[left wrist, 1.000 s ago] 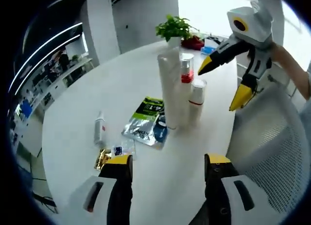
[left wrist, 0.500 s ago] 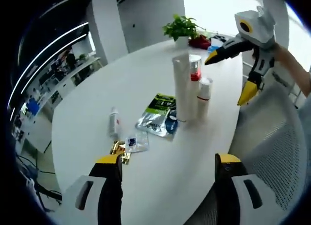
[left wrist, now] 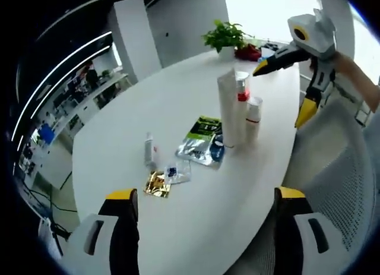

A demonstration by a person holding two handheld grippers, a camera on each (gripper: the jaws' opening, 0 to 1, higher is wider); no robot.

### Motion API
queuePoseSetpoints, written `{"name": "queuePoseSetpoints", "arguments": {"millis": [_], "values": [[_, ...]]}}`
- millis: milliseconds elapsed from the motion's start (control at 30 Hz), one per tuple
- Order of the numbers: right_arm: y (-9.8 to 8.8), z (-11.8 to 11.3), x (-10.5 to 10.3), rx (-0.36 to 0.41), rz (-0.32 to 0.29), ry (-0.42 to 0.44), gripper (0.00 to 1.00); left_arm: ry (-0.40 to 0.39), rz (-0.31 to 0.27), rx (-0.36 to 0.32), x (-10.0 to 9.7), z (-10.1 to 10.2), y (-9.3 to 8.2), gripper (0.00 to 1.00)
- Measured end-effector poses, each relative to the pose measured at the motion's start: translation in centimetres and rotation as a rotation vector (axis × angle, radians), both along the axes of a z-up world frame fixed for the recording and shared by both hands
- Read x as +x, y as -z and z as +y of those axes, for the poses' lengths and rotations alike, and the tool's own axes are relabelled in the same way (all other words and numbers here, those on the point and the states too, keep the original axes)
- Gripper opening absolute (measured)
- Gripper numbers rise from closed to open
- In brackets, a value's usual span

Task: Arrange the skincare products in the storage area until every visible bottle or jar stands upright without overlapping.

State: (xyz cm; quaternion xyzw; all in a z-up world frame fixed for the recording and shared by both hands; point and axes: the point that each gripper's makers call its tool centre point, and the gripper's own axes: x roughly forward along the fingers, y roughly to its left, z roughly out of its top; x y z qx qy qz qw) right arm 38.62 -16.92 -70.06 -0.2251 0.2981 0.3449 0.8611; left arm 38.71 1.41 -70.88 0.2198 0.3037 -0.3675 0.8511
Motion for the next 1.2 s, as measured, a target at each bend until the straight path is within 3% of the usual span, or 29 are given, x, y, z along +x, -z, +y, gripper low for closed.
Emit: {"name": "queuePoseSetpoints", "arguments": {"millis": [400, 600, 800, 1200], "values": [[-0.3, 0.2, 0.0, 0.019, -0.001, 0.010, 0.99, -0.021, 0.013, 0.014, 0.0, 1.4, -0.1, 0.97], [-0.2, 0.4, -0.1, 0.025, 0.009, 0.013, 1.00, -0.027, 0.004, 0.017, 0.5, 1.8, -0.2, 0.97], [-0.6, -0.3, 0.1, 0.011, -0.018, 0.037, 1.00, -0.027, 0.012, 0.030, 1.1, 2.2, 0.1, 0.97], [-1.2, -1.4, 0.3, 0.038, -0.032, 0.094, 0.99, 0.008, 0.023, 0.049, 3.5, 1.7, 0.2, 0.97]]}}
